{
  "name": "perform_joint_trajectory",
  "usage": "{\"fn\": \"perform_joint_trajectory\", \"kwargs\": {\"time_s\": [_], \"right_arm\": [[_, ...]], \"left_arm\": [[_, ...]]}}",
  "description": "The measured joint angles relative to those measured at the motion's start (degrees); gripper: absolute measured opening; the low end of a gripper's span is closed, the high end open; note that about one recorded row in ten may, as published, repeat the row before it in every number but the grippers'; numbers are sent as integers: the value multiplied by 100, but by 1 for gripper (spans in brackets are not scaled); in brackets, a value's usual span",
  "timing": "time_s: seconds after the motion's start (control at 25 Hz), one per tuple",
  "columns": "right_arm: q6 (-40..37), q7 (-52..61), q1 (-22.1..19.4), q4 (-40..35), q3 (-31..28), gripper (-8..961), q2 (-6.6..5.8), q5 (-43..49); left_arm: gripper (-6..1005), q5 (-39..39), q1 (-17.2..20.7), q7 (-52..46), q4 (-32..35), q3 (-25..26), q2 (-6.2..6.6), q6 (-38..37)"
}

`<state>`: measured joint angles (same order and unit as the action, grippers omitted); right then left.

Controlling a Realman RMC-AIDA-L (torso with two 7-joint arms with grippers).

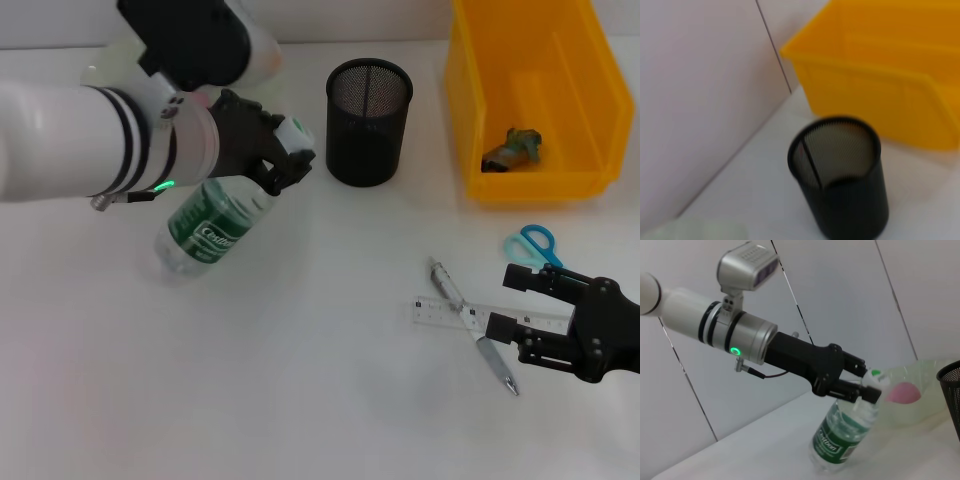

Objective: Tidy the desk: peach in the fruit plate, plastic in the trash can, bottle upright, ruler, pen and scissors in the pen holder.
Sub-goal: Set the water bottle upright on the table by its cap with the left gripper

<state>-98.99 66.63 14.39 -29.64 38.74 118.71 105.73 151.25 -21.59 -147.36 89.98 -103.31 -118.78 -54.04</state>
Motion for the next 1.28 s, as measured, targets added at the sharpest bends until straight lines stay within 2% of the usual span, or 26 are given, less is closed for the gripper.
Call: {"fn": "perform_joint_trajectory", "kwargs": {"time_s": [0.12, 0.32, 0.6, 0.76, 0.96, 1.12, 1.28], "right_arm": [[4, 0, 0, 2, -5, 785, 10, 0], [11, 0, 7, 3, -8, 784, 21, 0], [-32, 0, -6, 2, -8, 785, 27, 1], [-22, 0, -7, 3, -8, 784, 29, 1], [-2, -1, 22, 43, -8, 784, 30, 1], [3, -1, 60, 61, -7, 785, 30, 1], [3, -1, 121, 104, -5, 785, 32, 1]], "left_arm": [[440, -707, 356, 334, 70, 134, 8, 526], [440, -2537, 809, 1546, -326, 480, 11, 1349], [440, -5058, 910, 3581, -1241, 1092, 17, 1279], [441, -6454, 854, 4903, -2017, 1636, 22, 664], [440, -7844, 675, 6422, -3269, 2601, 22, -712], [440, -8242, 412, 7238, -4430, 3509, 28, -1760], [441, -8270, 185, 8011, -5384, 4150, 44, -2360]]}}
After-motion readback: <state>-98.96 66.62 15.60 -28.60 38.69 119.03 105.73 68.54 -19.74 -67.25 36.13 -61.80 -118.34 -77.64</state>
